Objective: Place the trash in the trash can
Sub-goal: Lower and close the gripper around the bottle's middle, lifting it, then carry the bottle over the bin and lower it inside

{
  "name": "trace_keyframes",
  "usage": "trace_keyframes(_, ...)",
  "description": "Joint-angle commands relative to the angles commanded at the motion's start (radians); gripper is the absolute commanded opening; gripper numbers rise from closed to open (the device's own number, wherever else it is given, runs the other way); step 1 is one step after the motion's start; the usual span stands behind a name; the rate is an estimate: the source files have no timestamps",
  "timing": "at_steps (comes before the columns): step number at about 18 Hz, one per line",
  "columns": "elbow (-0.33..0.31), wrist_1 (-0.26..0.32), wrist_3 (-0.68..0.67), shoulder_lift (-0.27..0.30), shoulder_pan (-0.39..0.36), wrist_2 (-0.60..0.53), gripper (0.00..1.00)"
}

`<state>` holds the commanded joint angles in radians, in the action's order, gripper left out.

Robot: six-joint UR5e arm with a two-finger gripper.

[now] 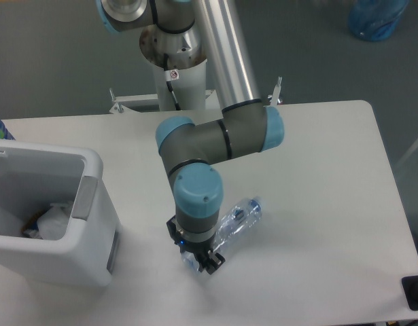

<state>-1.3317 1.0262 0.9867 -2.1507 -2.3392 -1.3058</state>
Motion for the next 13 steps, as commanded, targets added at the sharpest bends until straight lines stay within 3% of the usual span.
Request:
trace_keyframes(6,0.069,0.000,-0.118,0.035,-0.008,0.173,0.36)
trace_keyframes(9,0.135,-0.002,-0.239,0.057,-0.014,0.311,0.36)
trace_keyframes(13,0.204,-0.047,-0.370,0.097,-0.041,0.532,0.36)
